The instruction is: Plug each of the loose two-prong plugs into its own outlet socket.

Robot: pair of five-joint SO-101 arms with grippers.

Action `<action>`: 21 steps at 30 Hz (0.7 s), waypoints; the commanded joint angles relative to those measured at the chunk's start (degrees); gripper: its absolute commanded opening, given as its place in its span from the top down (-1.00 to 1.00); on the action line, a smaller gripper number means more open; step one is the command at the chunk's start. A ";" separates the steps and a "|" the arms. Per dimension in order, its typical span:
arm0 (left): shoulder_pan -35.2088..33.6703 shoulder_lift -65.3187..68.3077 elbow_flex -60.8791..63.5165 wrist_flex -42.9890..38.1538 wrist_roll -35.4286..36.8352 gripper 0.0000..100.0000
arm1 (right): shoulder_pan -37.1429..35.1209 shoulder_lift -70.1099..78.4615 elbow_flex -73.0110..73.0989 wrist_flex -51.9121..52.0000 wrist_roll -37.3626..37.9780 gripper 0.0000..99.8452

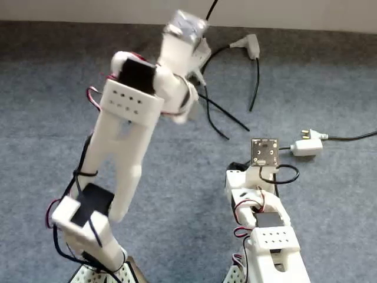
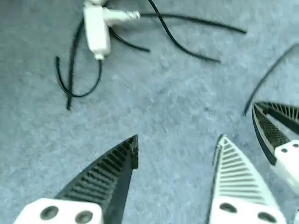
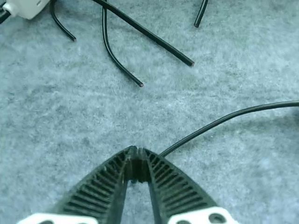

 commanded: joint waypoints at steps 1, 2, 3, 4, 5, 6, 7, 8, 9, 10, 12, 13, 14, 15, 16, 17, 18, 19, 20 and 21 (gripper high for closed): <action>1.89 -8.31 10.42 -3.52 0.35 0.64 | -0.57 -0.75 -0.92 0.40 -1.85 0.80; 1.71 -9.63 12.97 -5.10 0.26 0.65 | -0.57 -0.75 -0.92 0.48 -2.37 0.75; 1.10 -10.77 15.69 -6.59 0.09 0.65 | -0.57 -0.75 -0.92 0.57 -2.64 0.71; 0.40 -11.74 18.33 -8.00 0.09 0.65 | -0.57 -0.75 -0.92 0.57 -2.64 0.68; -0.13 -12.53 21.23 -9.58 0.09 0.65 | -0.57 -0.75 -0.92 0.57 -2.64 0.67; -0.66 -13.23 24.22 -11.08 0.09 0.65 | -0.57 -0.75 -1.01 0.57 -2.64 0.67; -1.10 -13.67 27.38 -12.66 0.09 0.65 | -0.48 -0.75 -1.45 0.66 -2.55 0.67; -1.36 -13.93 30.55 -14.33 0.18 0.66 | -0.22 -0.75 -1.71 0.84 -2.55 0.67; -1.45 -14.11 33.71 -16.35 0.26 0.66 | -0.13 -0.75 -1.98 1.19 -2.55 0.67; -1.36 -14.20 36.79 -18.46 0.35 0.66 | -0.13 -0.75 -2.24 2.59 -2.55 0.67; -0.84 -14.37 43.03 -23.91 0.35 0.66 | -0.04 -0.75 -4.44 6.29 -2.46 0.67; -0.57 -14.37 46.11 -27.34 0.35 0.66 | 0.48 -0.75 -5.93 8.31 -2.20 0.67; -0.48 -14.46 49.10 -31.38 0.35 0.66 | 1.63 -0.75 -7.87 10.24 -2.46 0.67; -0.40 -14.55 51.38 -35.08 0.35 0.66 | 2.68 -0.75 -9.89 11.74 -2.99 0.67; -0.40 -14.55 53.23 -38.24 0.35 0.66 | 3.91 -0.75 -11.82 13.05 -3.78 0.67; -0.40 -14.55 54.73 -40.62 0.44 0.66 | 5.23 -0.48 -14.20 14.73 -5.01 0.67; -0.40 -14.55 56.13 -42.73 0.62 0.66 | 6.64 -0.48 -16.48 17.19 -6.07 0.67; -0.22 -14.55 57.10 -44.40 1.85 0.66 | 7.96 -0.40 -18.86 19.74 -6.77 0.67; 0.04 -14.55 58.24 -45.98 4.13 0.66 | 9.54 -0.40 -21.23 22.29 -7.03 0.67; 0.04 -14.55 59.12 -47.21 6.86 0.66 | 11.21 -0.40 -23.16 24.57 -7.03 0.67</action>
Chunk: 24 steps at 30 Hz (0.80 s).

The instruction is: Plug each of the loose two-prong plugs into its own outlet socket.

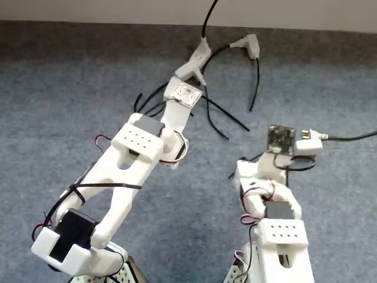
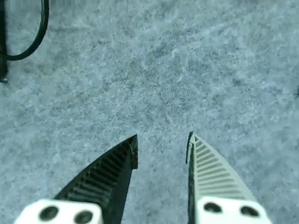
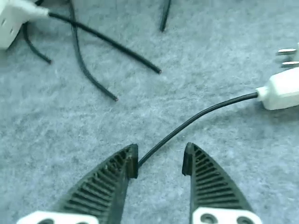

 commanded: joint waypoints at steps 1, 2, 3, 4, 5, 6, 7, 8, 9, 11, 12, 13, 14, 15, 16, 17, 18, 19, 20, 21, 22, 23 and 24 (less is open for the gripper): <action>0.66 -2.77 2.68 -6.07 7.47 0.66 | 7.60 -0.40 -12.44 10.07 -1.85 0.67; 0.40 -2.77 3.74 -7.30 9.58 0.66 | 9.80 -0.40 -14.37 11.47 -2.02 0.67; 0.22 -2.77 4.53 -8.44 10.64 0.66 | 11.91 -0.40 -16.13 12.26 -2.11 0.67; -0.04 -2.77 5.41 -9.32 10.81 0.66 | 13.85 -0.40 -17.80 12.62 -2.11 0.67; -0.48 -2.77 6.37 -10.02 10.90 0.66 | 15.52 -0.40 -19.30 12.70 -2.11 0.67; -0.57 -2.77 7.25 -10.81 10.90 0.66 | 16.92 -0.40 -20.70 12.70 -2.11 0.67; -0.84 -2.77 8.13 -11.78 10.90 0.66 | 18.07 -0.31 -22.11 12.79 -2.20 0.67; -1.01 -2.77 9.01 -12.84 10.90 0.66 | 18.95 -0.31 -23.52 12.79 -2.20 0.67; -1.10 -2.77 9.63 -13.98 10.90 0.66 | 19.65 -0.31 -24.75 12.79 -2.20 0.67; -2.24 -2.77 10.33 -15.65 10.90 0.66 | 21.14 -0.31 -26.59 12.79 -2.20 0.67; -2.95 -2.77 10.33 -16.00 10.90 0.66 | 21.67 -0.22 -27.30 12.79 -2.81 0.67; -3.56 -2.77 10.33 -16.18 10.90 0.66 | 22.20 -0.22 -27.82 12.79 -4.22 0.67; -4.00 -2.77 10.24 -16.26 10.99 0.66 | 22.99 -0.22 -28.18 12.79 -5.89 0.67; -4.09 -2.77 10.24 -16.26 10.99 0.66 | 23.60 -0.13 -28.53 12.79 -7.30 0.67; -4.00 -2.77 10.24 -16.26 10.99 0.66 | 24.13 0.57 -29.05 12.88 -8.44 0.67; -3.74 -2.77 10.24 -16.26 10.99 0.66 | 24.40 1.80 -29.76 12.88 -9.23 0.67; -3.65 -2.77 10.24 -16.26 10.99 0.66 | 24.40 3.56 -30.37 12.88 -9.67 0.67; -3.56 -2.77 10.24 -16.26 10.99 0.66 | 24.48 6.02 -31.08 12.88 -9.67 0.67; -3.38 -2.77 10.24 -16.26 10.99 0.66 | 24.66 9.01 -32.13 12.88 -9.76 0.67; -3.30 -2.77 10.24 -16.26 10.99 0.66 | 24.66 12.35 -33.63 12.88 -9.76 0.67; -3.03 -2.77 10.24 -16.26 10.99 0.66 | 24.75 16.04 -35.47 12.88 -9.76 0.67; -2.77 -2.68 10.24 -16.26 10.99 0.66 | 24.75 19.91 -37.58 13.05 -9.76 0.67; -2.68 -2.59 10.24 -16.26 10.99 0.66 | 24.84 23.52 -39.96 14.02 -9.76 0.67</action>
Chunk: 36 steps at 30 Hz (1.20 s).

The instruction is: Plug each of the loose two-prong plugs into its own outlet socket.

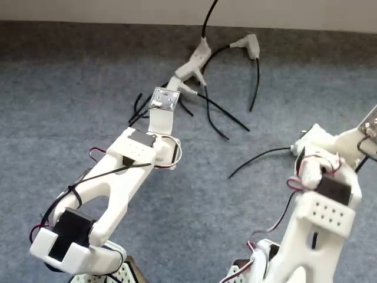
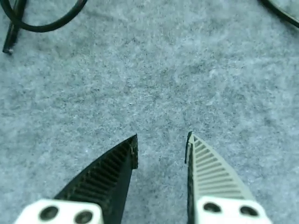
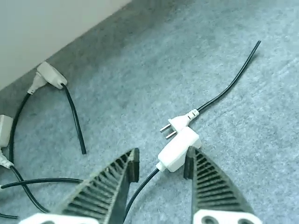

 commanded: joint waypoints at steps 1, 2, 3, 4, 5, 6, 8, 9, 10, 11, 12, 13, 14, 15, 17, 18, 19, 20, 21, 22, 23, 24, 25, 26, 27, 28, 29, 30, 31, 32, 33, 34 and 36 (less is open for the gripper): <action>0.75 -2.51 -0.31 -0.88 0.35 0.66 | 0.92 16.40 -11.65 3.12 -0.79 0.67; 0.84 -2.42 -0.31 -0.88 0.35 0.66 | 0.92 20.00 -14.90 5.14 -0.79 0.67; 0.84 -2.42 -0.31 -0.88 0.35 0.66 | 0.84 23.52 -18.07 7.08 -0.79 0.67; 0.84 -2.42 -0.31 -0.88 0.35 0.66 | 0.84 27.03 -21.49 9.01 -0.79 0.67; 0.84 -2.42 -0.31 -0.88 0.35 0.66 | 0.84 30.64 -24.92 10.68 -0.79 0.67; 0.84 -2.42 -0.31 -0.88 0.35 0.66 | 0.84 34.07 -28.26 12.09 -0.79 0.67; 0.84 -2.33 -0.31 -0.97 0.35 0.66 | 0.92 40.84 -34.33 14.55 -0.79 0.67; 0.84 -2.33 -0.31 -0.97 0.35 0.66 | 0.92 43.91 -37.14 15.78 -0.79 0.67; 0.84 -2.33 -0.31 -0.97 0.35 0.66 | 0.92 46.81 -39.60 16.92 -0.88 0.67; 0.84 -2.24 -0.31 -0.97 0.35 0.66 | 0.92 49.63 -41.98 17.89 -1.05 0.67; 0.84 -2.24 -0.31 -0.97 0.35 0.66 | 0.84 52.18 -44.09 18.68 -2.11 0.67; 0.84 -2.24 -0.31 -0.97 0.35 0.66 | 0.92 54.64 -45.93 19.21 -3.87 0.67; 0.84 -2.24 -0.31 -0.97 0.35 0.66 | 0.92 56.92 -47.60 19.47 -5.19 0.67; 0.84 -2.24 -0.31 -0.97 0.35 0.66 | 1.01 59.03 -48.92 19.47 -6.15 0.67; 0.84 -2.24 -0.31 -0.97 0.35 0.65 | 1.01 62.90 -50.86 19.47 -6.42 0.67; 0.84 -2.24 -0.31 -0.97 0.35 0.65 | 1.01 64.57 -51.74 19.38 -6.42 0.67; 0.84 -2.24 -0.31 -0.97 0.35 0.65 | 0.92 66.07 -52.35 19.12 -6.42 0.67; 0.84 -2.24 -0.31 -0.97 0.35 0.65 | 0.92 67.47 -53.32 19.03 -6.42 0.67; 0.84 -2.24 -0.31 -0.97 0.35 0.65 | 0.92 68.62 -54.64 19.03 -6.42 0.67; 0.84 -2.24 -0.31 -0.97 0.35 0.65 | 0.92 69.67 -55.69 19.03 -6.42 0.67; 0.84 -2.24 -0.31 -0.97 0.35 0.65 | 1.01 70.55 -56.66 19.03 -6.42 0.67; 0.84 -2.24 -0.31 -1.32 0.35 0.65 | 1.01 71.43 -57.36 19.03 -6.42 0.67; 0.84 -2.15 -0.22 -2.02 0.35 0.65 | 1.10 72.22 -57.80 19.03 -6.42 0.67; 0.84 -2.15 0.04 -2.73 0.35 0.65 | 1.27 73.19 -58.24 19.03 -6.51 0.67; 0.84 -2.15 0.57 -3.43 0.35 0.65 | 1.36 74.24 -58.42 18.95 -6.51 0.67; 0.84 -2.15 1.01 -4.31 0.35 0.65 | 1.45 75.21 -58.59 18.42 -6.51 0.67; 0.84 -2.15 1.27 -4.92 0.35 0.65 | 1.54 76.18 -58.86 17.71 -6.51 0.67; 0.84 -2.15 1.45 -5.27 0.35 0.65 | 1.63 77.05 -59.03 17.10 -6.51 0.67; 0.84 -2.15 1.54 -5.36 0.35 0.65 | 1.63 77.93 -59.03 16.66 -6.51 0.67; 0.84 -2.15 1.54 -5.36 0.35 0.65 | 1.63 78.55 -59.03 16.13 -6.51 0.67; 0.84 -2.15 1.54 -5.36 0.35 0.65 | 1.63 79.08 -59.03 16.13 -6.51 0.67; 0.84 -2.15 1.54 -5.36 0.35 0.65 | 1.63 79.25 -59.03 16.13 -6.51 0.67; 0.84 -2.15 1.54 -5.36 0.35 0.65 | 1.63 79.16 -59.12 16.57 -6.51 0.67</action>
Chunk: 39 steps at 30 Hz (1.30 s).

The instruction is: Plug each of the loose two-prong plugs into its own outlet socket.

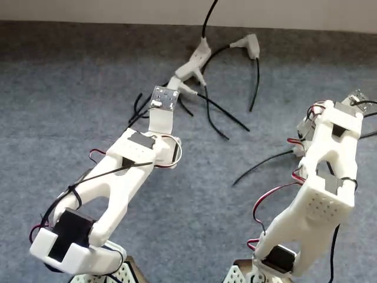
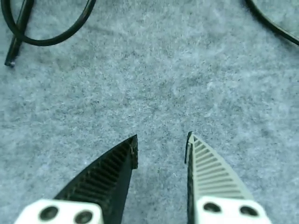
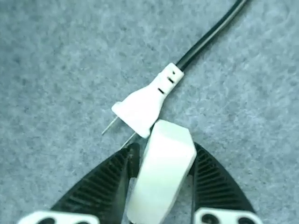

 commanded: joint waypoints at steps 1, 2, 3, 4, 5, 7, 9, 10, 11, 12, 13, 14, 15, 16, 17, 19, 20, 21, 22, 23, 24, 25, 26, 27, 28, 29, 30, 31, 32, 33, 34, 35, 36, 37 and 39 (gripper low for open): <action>0.84 -2.15 0.04 -0.88 0.35 0.65 | 0.22 -1.10 -2.42 -0.31 -0.62 0.67; 0.84 -2.15 0.04 -0.88 0.35 0.65 | 0.22 -1.19 -2.42 0.22 -0.62 0.67; 0.84 -2.15 0.04 -0.88 0.35 0.65 | 0.22 -1.19 -2.68 1.19 -0.62 0.67; 0.84 -2.15 0.04 -0.88 0.35 0.65 | -0.04 -1.01 -3.38 2.68 -0.62 0.67; 0.84 -2.15 0.04 -0.88 0.35 0.65 | -0.22 -1.01 -4.18 4.44 -0.62 0.67; 0.84 -2.15 0.04 -0.88 0.26 0.65 | -0.66 -1.10 -6.11 8.04 -0.62 0.68; 0.75 -2.15 0.04 -0.88 0.26 0.65 | -1.98 -1.10 -9.01 12.09 -0.62 0.76; 0.57 -2.15 0.04 -0.88 0.26 0.65 | -2.68 -1.10 -10.07 13.49 -0.62 0.83; 0.40 -2.15 0.04 -0.88 0.26 0.65 | -3.74 -1.01 -10.95 14.81 -0.62 0.91; 0.40 -2.15 0.04 -0.88 0.26 0.65 | -4.79 -1.01 -11.65 15.78 -0.62 0.98; 0.40 -2.15 0.04 -0.88 0.26 0.65 | -5.93 -1.01 -12.00 17.10 -0.62 0.99; 0.40 -2.15 0.04 -0.88 0.26 0.66 | -6.99 -1.01 -12.18 18.42 -0.62 0.96; 0.40 -2.15 0.04 -0.88 0.26 0.66 | -8.13 -1.01 -12.18 19.56 -0.62 0.95; 0.40 -2.24 0.04 -0.88 0.26 0.66 | -9.27 -1.01 -12.18 20.79 -0.62 0.96; 0.40 -2.24 0.04 -0.88 0.26 0.66 | -10.68 -1.01 -12.26 22.11 -0.62 0.96; 0.22 -2.59 0.04 -0.88 0.26 0.66 | -13.58 -1.10 -12.26 24.75 -0.62 0.96; -0.31 -2.68 0.04 -0.88 0.26 0.66 | -15.16 -1.10 -12.26 25.89 -0.62 0.96; -0.92 -2.68 -0.13 -0.88 0.26 0.66 | -16.92 -1.10 -12.26 26.86 -0.70 0.96; -1.63 -2.68 -0.22 -0.88 0.26 0.66 | -18.68 -1.10 -12.26 27.74 -0.70 0.96; -2.68 -2.77 -0.31 -0.88 0.26 0.66 | -20.44 -1.10 -12.26 28.44 -0.70 0.96; -3.82 -2.77 -0.40 -0.88 0.44 0.66 | -22.20 -1.19 -12.35 29.14 -0.70 0.96; -5.05 -2.86 -0.66 -0.88 0.53 0.66 | -23.96 -1.19 -12.35 29.67 -0.70 0.96; -6.20 -2.86 -1.27 -0.70 0.62 0.66 | -25.54 -1.19 -12.35 29.85 -0.70 0.96; -7.34 -2.86 -1.54 -0.70 0.70 0.66 | -27.03 -1.54 -12.44 30.20 -0.70 0.96; -8.40 -2.86 -1.71 -0.70 0.70 0.66 | -28.44 -2.42 -12.44 30.37 -0.70 0.96; -9.27 -2.86 -1.80 -0.88 0.79 0.66 | -29.67 -3.65 -12.35 30.46 -0.62 0.96; -9.98 -2.86 -1.80 -0.88 0.79 0.66 | -30.99 -5.41 -12.35 30.55 -0.44 0.96; -10.42 -2.86 -1.89 -0.88 0.79 0.66 | -32.13 -7.43 -12.35 30.64 -0.26 0.96; -10.59 -2.86 -1.89 -0.88 0.79 0.66 | -33.27 -9.80 -12.35 31.16 -0.26 0.96; -10.59 -2.86 -1.89 -0.88 0.79 0.66 | -34.33 -12.18 -12.35 32.04 -0.26 0.96; -10.59 -2.86 -1.89 -0.88 0.79 0.66 | -35.56 -14.37 -12.35 32.75 -0.26 0.96; -10.59 -2.86 -1.89 -0.88 0.79 0.66 | -36.97 -16.66 -12.26 33.54 -0.26 0.96; -10.59 -2.86 -1.89 -0.88 0.79 0.66 | -38.37 -18.51 -12.09 34.33 -0.26 0.96; -10.59 -2.86 -1.98 -0.88 0.79 0.66 | -39.87 -20.44 -12.00 34.59 -0.18 0.96; -11.56 -2.86 -2.33 -0.88 0.79 0.66 | -42.51 -22.99 -11.74 35.03 -0.18 0.96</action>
